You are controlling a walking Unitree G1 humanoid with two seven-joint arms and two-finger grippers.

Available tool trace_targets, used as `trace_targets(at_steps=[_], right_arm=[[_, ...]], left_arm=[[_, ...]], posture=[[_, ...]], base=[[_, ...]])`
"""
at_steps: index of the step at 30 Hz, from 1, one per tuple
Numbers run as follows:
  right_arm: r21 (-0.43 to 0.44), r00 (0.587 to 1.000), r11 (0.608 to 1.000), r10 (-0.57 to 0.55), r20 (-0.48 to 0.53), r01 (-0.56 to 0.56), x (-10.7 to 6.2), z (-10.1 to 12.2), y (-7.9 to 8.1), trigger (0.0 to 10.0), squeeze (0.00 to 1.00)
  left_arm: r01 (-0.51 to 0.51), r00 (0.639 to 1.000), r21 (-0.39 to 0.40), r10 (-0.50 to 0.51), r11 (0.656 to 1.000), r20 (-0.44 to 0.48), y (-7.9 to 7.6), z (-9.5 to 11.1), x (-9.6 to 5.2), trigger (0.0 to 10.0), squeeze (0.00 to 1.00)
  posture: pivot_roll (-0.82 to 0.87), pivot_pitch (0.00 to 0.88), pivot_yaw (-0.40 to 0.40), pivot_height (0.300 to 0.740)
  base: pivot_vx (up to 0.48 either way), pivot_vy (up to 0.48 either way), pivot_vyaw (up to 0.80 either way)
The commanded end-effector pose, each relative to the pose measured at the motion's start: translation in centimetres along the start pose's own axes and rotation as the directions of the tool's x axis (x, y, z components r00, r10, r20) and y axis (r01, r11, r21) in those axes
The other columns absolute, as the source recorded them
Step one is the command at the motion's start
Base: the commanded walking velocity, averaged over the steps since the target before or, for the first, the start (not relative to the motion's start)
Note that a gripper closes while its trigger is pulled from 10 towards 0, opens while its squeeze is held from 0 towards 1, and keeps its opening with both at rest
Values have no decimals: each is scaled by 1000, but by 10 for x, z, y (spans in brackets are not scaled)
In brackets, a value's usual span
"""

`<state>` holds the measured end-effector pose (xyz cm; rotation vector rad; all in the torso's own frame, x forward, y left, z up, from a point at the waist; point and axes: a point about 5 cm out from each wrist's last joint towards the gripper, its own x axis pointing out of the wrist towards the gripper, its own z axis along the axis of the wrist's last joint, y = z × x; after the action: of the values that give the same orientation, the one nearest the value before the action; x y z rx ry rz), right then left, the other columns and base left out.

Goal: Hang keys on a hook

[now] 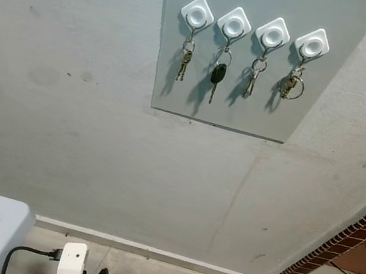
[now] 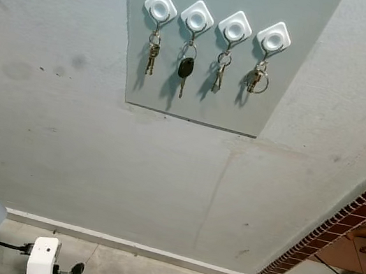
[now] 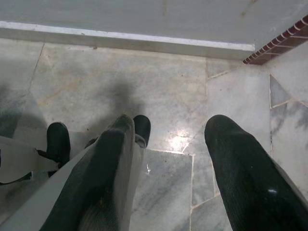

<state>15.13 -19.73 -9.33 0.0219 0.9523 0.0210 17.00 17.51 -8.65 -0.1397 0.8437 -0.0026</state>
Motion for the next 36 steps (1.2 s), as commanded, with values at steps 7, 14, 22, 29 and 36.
trace_targets(at_steps=[7,14,22,29,36], right_arm=[[1,1000,1000,-4,4,4,0,0,0,10000,0],[3,1000,1000,0,3,0,0,0,2,10000,0],[6,1000,1000,1,5,-1,0,0,2,10000,0],[9,1000,1000,1,5,-1,0,-1,2,10000,0],[11,1000,1000,2,4,-2,0,-1,2,10000,0]], left_arm=[[-5,1000,3,5,1000,11,4,3,0,10000,0],[-5,1000,3,5,1000,11,5,3,0,10000,0],[-1,1000,-6,1,1000,11,4,3,0,10000,0],[-1,1000,-12,1,1000,10,4,2,0,10000,0],[-13,1000,-41,14,999,9,5,2,0,10000,0]], posture=[[25,0,-37,732],[27,0,-36,732],[29,0,-38,732],[29,0,-39,732],[28,0,-39,732]], base=[[0,0,0],[0,0,0],[0,-348,0],[0,-404,0],[0,-108,0]])
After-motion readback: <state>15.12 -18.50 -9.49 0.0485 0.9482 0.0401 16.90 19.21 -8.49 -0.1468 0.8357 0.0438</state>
